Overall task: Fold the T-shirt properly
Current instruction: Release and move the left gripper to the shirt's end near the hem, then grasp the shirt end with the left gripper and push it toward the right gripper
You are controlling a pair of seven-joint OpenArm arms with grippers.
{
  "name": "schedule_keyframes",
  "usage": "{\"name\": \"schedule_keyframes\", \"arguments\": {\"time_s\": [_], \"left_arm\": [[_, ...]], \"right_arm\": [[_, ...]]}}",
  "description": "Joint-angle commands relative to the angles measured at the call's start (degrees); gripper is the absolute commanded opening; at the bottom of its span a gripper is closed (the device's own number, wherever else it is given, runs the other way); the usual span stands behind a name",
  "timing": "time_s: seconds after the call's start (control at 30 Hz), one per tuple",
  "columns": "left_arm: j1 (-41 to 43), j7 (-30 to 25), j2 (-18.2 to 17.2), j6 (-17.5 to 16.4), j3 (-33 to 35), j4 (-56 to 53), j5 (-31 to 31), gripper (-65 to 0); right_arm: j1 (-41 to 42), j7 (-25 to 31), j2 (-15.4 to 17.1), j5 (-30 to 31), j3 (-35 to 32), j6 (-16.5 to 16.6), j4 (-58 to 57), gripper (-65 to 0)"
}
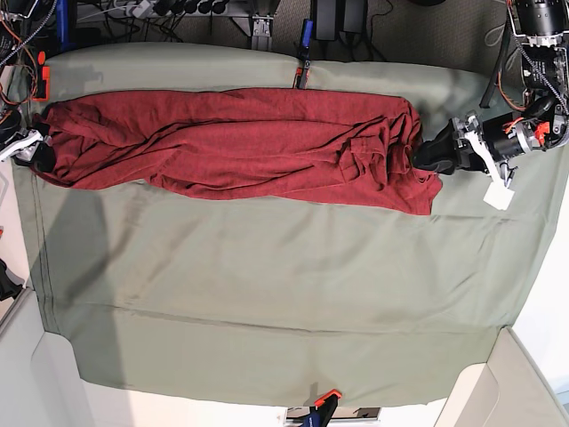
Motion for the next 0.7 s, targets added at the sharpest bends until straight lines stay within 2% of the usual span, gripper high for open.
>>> {"name": "schedule_keyframes", "arguments": {"time_s": [0.0,0.13,0.23,0.67], "left_arm": [[-0.66,-0.46,-1.22,-0.52,-0.42,0.94,-2.14,-22.2],[-1.11,0.33,-2.62,-0.52,-0.39,0.94,-2.25,-22.2],[-1.07,0.76,-2.89,-0.52,-0.39,0.94,-1.86,-17.6],[-1.09,0.02,-1.4,-0.52,-0.33,0.92,1.38,-17.6]], "right_arm": [[0.61,0.83,1.22,0.81,0.39,0.42,0.85,-32.1],[0.61,0.55,1.22,0.63,0.39,0.42,0.85,-32.1],[0.61,0.46,1.22,0.66,0.39,0.42,0.85,-32.1],[0.61,0.24,1.2,0.66,0.39,0.42,0.85,-32.1]]}}
